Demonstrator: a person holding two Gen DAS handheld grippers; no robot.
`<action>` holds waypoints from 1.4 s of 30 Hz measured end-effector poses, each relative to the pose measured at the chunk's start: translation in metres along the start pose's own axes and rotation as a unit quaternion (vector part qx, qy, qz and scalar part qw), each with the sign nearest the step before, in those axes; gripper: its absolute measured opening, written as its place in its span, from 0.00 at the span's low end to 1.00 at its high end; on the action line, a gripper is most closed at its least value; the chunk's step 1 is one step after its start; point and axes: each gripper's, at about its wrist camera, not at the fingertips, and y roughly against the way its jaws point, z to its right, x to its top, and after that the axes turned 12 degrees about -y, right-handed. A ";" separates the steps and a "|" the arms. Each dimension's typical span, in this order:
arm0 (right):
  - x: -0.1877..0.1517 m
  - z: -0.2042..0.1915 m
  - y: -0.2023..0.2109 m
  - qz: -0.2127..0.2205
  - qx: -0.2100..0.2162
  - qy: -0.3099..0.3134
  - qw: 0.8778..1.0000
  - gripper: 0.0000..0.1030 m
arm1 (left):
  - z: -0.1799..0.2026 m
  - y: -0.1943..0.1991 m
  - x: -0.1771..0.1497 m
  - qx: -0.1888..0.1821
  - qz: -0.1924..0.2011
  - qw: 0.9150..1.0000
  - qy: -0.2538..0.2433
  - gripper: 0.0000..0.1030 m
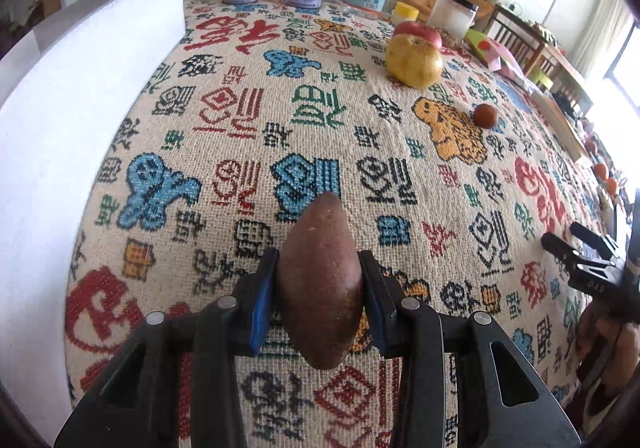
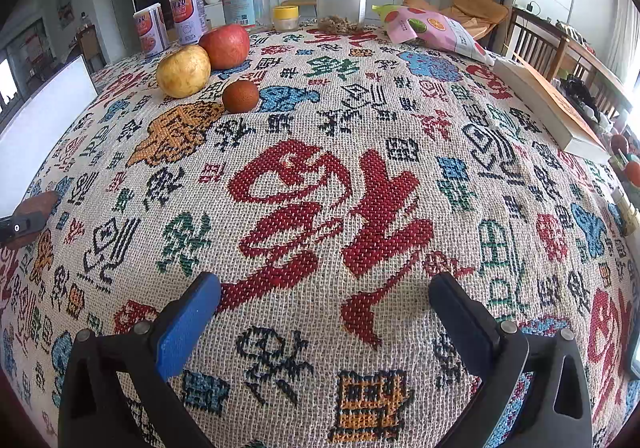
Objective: Organize fruits
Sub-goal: 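Lift the sweet potato off the table with the left gripper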
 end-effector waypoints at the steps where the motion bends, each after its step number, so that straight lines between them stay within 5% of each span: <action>1: 0.000 0.000 0.000 0.000 0.000 0.000 1.000 1.00 | 0.003 -0.001 0.000 0.008 0.004 1.000 -0.007 0.64; 3: 0.000 0.000 0.000 0.000 0.000 0.000 1.000 1.00 | 0.009 -0.009 0.006 0.020 0.007 1.000 -0.010 0.94; 7: 0.000 0.000 0.000 0.000 0.000 0.000 1.000 1.00 | 0.024 -0.028 0.011 0.066 0.015 0.996 -0.061 1.00; 42: 0.000 0.000 0.000 0.000 0.000 0.000 1.000 1.00 | 0.023 -0.028 0.011 0.061 0.019 0.996 -0.057 1.00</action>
